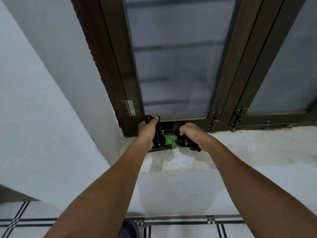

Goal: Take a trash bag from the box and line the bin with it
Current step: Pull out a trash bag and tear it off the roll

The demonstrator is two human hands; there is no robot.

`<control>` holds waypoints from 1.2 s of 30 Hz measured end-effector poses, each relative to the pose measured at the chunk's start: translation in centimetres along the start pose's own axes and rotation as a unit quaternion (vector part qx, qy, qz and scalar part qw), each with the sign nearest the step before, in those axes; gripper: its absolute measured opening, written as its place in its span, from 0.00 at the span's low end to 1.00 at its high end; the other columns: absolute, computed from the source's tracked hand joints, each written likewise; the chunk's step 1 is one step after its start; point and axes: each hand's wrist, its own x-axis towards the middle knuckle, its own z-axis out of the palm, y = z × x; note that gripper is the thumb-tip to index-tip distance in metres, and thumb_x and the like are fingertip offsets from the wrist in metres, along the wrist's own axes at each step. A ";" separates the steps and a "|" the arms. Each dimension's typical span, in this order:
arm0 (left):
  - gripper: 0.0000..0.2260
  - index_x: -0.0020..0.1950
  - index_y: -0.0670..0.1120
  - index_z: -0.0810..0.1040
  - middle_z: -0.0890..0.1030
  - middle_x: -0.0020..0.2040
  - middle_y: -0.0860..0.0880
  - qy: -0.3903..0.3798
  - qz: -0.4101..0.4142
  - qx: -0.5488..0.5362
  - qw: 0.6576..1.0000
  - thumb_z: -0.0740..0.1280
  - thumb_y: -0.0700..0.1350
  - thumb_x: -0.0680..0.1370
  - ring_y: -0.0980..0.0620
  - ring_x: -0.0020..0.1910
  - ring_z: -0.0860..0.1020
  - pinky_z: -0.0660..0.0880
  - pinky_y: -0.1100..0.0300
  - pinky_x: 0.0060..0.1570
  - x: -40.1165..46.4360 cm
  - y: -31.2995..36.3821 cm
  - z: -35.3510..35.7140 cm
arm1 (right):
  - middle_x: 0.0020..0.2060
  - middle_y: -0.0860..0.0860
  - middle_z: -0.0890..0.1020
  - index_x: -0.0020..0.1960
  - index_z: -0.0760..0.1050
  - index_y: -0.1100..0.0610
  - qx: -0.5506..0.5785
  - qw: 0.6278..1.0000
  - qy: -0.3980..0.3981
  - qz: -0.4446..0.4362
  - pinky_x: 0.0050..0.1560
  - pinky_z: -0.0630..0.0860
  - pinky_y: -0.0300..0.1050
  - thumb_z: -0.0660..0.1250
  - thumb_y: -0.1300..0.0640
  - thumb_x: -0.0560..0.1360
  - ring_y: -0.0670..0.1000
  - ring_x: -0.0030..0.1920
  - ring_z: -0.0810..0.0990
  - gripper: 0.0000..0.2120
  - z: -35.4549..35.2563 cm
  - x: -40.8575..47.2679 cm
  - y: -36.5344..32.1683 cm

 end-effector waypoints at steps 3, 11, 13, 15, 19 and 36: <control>0.07 0.49 0.44 0.79 0.80 0.38 0.47 -0.017 -0.007 -0.014 1.000 0.71 0.46 0.83 0.51 0.32 0.80 0.77 0.59 0.34 0.2 -0.5 0.2 | 0.47 0.57 0.77 0.50 0.74 0.59 -0.126 0.992 -0.005 -0.010 0.39 0.69 0.45 0.67 0.62 0.77 0.52 0.40 0.73 0.03 -1.0 1.2 1.3; 0.12 0.53 0.44 0.80 0.78 0.37 0.48 -0.039 -0.079 -0.086 0.992 0.70 0.53 0.82 0.52 0.31 0.76 0.75 0.59 0.34 0.2 -1.1 0.6 | 0.57 0.54 0.77 0.61 0.76 0.54 -0.297 0.944 0.119 -0.084 0.58 0.77 0.53 0.78 0.52 0.71 0.56 0.57 0.76 0.21 -1.6 4.0 5.1; 0.13 0.49 0.44 0.78 0.78 0.36 0.48 -0.062 -0.110 -0.135 0.983 0.66 0.54 0.82 0.52 0.31 0.76 0.74 0.58 0.35 0.4 -1.3 0.7 | 0.54 0.53 0.78 0.57 0.79 0.54 -0.308 0.916 0.194 -0.169 0.58 0.75 0.51 0.74 0.51 0.74 0.56 0.58 0.75 0.13 -1.0 3.9 4.9; 0.13 0.52 0.43 0.78 0.78 0.37 0.48 -0.074 -0.115 -0.176 0.975 0.66 0.53 0.83 0.51 0.33 0.78 0.76 0.57 0.37 0.6 -1.6 0.9 | 0.49 0.51 0.80 0.51 0.81 0.55 -0.233 0.912 0.235 -0.244 0.53 0.75 0.47 0.70 0.54 0.78 0.54 0.56 0.76 0.05 0.2 3.4 4.1; 0.13 0.56 0.40 0.79 0.82 0.48 0.44 -0.098 -0.099 -0.219 0.966 0.68 0.51 0.84 0.47 0.47 0.82 0.81 0.51 0.52 0.8 -2.1 1.3 | 0.50 0.51 0.83 0.56 0.77 0.56 0.139 0.982 0.071 -0.109 0.55 0.83 0.55 0.69 0.43 0.79 0.53 0.53 0.83 0.17 2.6 1.6 1.5; 0.31 0.76 0.55 0.71 0.75 0.73 0.49 -0.037 0.188 0.694 0.694 0.74 0.60 0.75 0.42 0.73 0.69 0.64 0.42 0.71 1.4 -3.8 -4.3 | 0.41 0.52 0.78 0.52 0.77 0.59 0.165 0.969 0.184 -0.016 0.36 0.69 0.44 0.66 0.61 0.78 0.49 0.37 0.73 0.03 0.9 2.2 3.3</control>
